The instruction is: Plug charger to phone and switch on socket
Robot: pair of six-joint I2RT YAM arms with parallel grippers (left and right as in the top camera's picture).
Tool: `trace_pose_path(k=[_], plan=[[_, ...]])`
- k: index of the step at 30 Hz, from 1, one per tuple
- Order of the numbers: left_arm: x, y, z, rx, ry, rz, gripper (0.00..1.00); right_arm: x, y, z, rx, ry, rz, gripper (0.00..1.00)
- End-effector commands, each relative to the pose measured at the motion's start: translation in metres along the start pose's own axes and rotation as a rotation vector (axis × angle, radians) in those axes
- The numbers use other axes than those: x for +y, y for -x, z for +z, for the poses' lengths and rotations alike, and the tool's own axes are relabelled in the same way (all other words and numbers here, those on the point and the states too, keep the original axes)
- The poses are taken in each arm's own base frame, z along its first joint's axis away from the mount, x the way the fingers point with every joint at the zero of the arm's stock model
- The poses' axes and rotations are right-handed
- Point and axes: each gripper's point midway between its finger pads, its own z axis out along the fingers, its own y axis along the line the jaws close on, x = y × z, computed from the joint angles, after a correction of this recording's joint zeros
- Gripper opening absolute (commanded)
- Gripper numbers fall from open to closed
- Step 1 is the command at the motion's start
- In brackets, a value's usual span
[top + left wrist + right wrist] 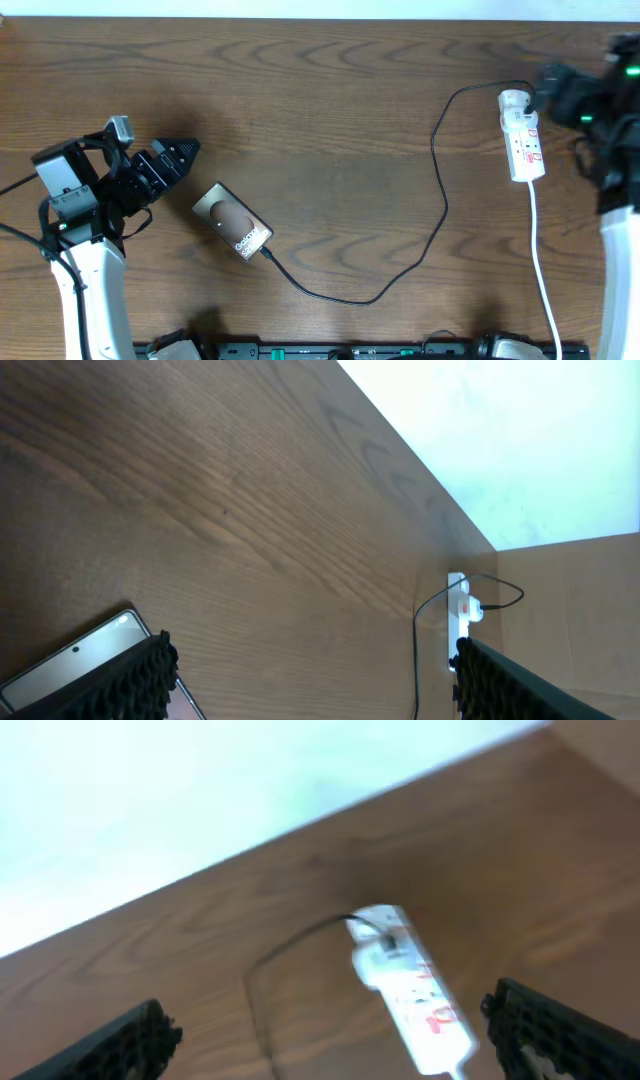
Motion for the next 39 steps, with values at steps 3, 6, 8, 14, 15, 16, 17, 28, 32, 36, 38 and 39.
trace_pose_path(k=[3, 6, 8, 14, 15, 16, 17, 28, 32, 36, 38, 39], plan=[[-0.010, 0.003, -0.003, -0.006, -0.025, 0.028, 0.87, -0.062, -0.017, 0.041, 0.136, 0.197, 0.093, 0.99], [-0.010, 0.004, -0.003, -0.007, -0.026, 0.031, 0.87, -0.079, -0.030, 0.059, 0.160, 0.385, 0.065, 0.99], [-0.010, 0.004, -0.003, -0.008, -0.026, 0.031, 0.88, -0.085, -0.040, 0.072, 0.165, 0.472, 0.020, 0.99], [-0.010, 0.004, -0.003, -0.007, -0.026, 0.031, 0.87, -0.089, -0.077, 0.118, 0.189, 0.621, -0.066, 0.99], [-0.010, 0.004, -0.003, -0.007, -0.026, 0.031, 0.87, -0.089, -0.083, 0.125, 0.201, 0.627, -0.067, 0.99], [-0.010, 0.003, -0.003, -0.007, -0.026, 0.030, 0.87, -0.090, -0.088, 0.132, 0.213, 0.629, -0.065, 0.99], [-0.010, 0.003, -0.003, -0.006, -0.025, 0.030, 0.87, -0.090, -0.094, 0.138, 0.228, 0.626, -0.063, 0.99], [-0.009, 0.002, -0.003, -0.002, -0.024, 0.025, 0.87, -0.063, -0.156, 0.190, 0.393, 0.622, -0.106, 0.99], [-0.008, -0.001, -0.003, 0.009, -0.018, 0.011, 0.87, -0.069, -0.161, 0.205, 0.437, 0.485, -0.108, 0.99], [-0.008, -0.001, -0.003, 0.009, -0.018, 0.011, 0.87, -0.072, -0.162, 0.207, 0.447, 0.459, -0.079, 0.99], [-0.008, -0.001, -0.003, 0.009, -0.018, 0.011, 0.87, -0.073, -0.162, 0.207, 0.451, 0.449, -0.067, 0.99], [-0.008, -0.001, -0.003, 0.009, -0.018, 0.011, 0.87, -0.073, -0.162, 0.207, 0.451, 0.449, -0.067, 0.99]])
